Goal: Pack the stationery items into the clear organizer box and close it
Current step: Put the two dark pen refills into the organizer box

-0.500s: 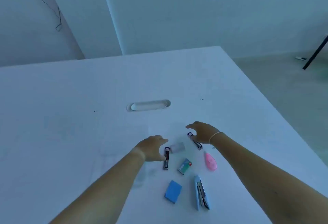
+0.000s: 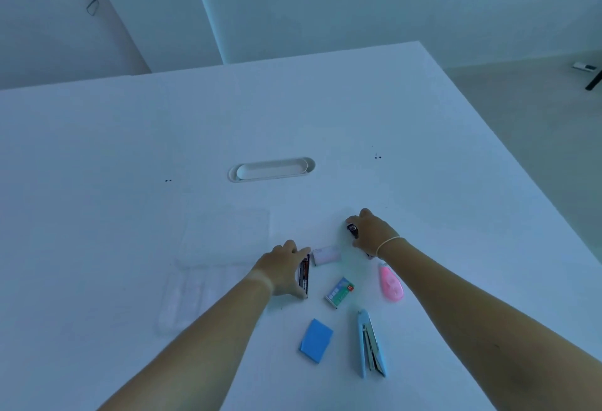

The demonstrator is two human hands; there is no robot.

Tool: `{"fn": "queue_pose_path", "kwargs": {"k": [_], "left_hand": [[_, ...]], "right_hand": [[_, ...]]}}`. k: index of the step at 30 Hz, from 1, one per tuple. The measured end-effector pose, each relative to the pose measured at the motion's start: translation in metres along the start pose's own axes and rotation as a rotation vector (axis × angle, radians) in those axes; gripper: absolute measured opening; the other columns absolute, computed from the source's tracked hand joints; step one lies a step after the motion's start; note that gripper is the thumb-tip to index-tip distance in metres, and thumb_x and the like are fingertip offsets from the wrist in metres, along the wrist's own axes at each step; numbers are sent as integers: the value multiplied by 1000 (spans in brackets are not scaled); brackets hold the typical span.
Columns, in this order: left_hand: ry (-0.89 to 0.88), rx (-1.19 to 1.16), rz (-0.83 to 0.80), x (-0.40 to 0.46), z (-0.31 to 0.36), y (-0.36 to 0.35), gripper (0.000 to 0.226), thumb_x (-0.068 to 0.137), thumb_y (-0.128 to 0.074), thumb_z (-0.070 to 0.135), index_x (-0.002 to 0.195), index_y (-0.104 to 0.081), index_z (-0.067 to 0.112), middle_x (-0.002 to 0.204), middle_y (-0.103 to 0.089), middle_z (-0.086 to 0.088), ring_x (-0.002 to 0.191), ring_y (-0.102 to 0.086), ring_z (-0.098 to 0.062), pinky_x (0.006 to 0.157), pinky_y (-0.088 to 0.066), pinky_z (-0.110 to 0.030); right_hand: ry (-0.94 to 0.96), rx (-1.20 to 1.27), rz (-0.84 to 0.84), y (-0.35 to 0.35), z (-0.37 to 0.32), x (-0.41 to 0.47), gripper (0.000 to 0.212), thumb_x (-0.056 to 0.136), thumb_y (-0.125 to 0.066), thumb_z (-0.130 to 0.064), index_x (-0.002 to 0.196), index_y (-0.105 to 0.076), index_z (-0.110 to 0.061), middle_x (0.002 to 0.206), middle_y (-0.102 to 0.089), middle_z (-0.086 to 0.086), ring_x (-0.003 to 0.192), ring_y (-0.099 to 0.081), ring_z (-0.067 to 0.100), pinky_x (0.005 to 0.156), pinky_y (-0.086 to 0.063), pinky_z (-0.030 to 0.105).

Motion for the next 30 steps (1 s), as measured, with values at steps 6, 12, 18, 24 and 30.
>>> {"fn": "queue_pose_path", "kwargs": {"k": [6,12,18,24,30], "left_hand": [[11,-10,3,3,2,1,91,69,-77,44,143,-29,20,134,-38,-5,123,-42,-26,98,-45,-40],[29,-81,49,2,1,3,82,66,-81,35,132,-35,18,130,-42,-4,118,-45,-25,95,-46,-39],[61,-363,129,-1,-5,15,38,84,-64,13,116,-45,14,109,-57,-10,85,-48,-22,74,-41,-31],[40,-596,226,-10,-18,37,7,91,-52,11,93,-53,18,85,-54,0,73,-49,-16,64,-40,-22],[50,-699,335,-29,-44,68,13,92,-53,13,96,-63,19,79,-55,2,79,-53,-18,70,-43,-23]], "right_hand": [[-32,52,64,1,-3,2,30,86,-45,2,114,-54,-4,122,-44,19,101,-57,39,86,-49,41],[-83,112,57,-1,-4,0,28,88,-43,-1,115,-51,-1,124,-44,22,108,-54,39,93,-46,42],[-139,261,56,13,0,-2,31,83,-55,-6,114,-55,-4,124,-43,17,103,-56,33,86,-50,36],[-84,402,166,49,-21,-6,30,80,-57,-5,110,-57,-3,108,-60,15,88,-53,25,71,-41,28],[-26,550,192,63,-59,-16,21,79,-56,-2,99,-56,-8,83,-53,3,76,-49,21,54,-39,20]]}}
Point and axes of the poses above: each hand's wrist, its own x-axis towards the middle knuckle, its own y-axis out of the back of the hand, z = x × y, the point moved 5 cm from there along x, towards the middle knuckle
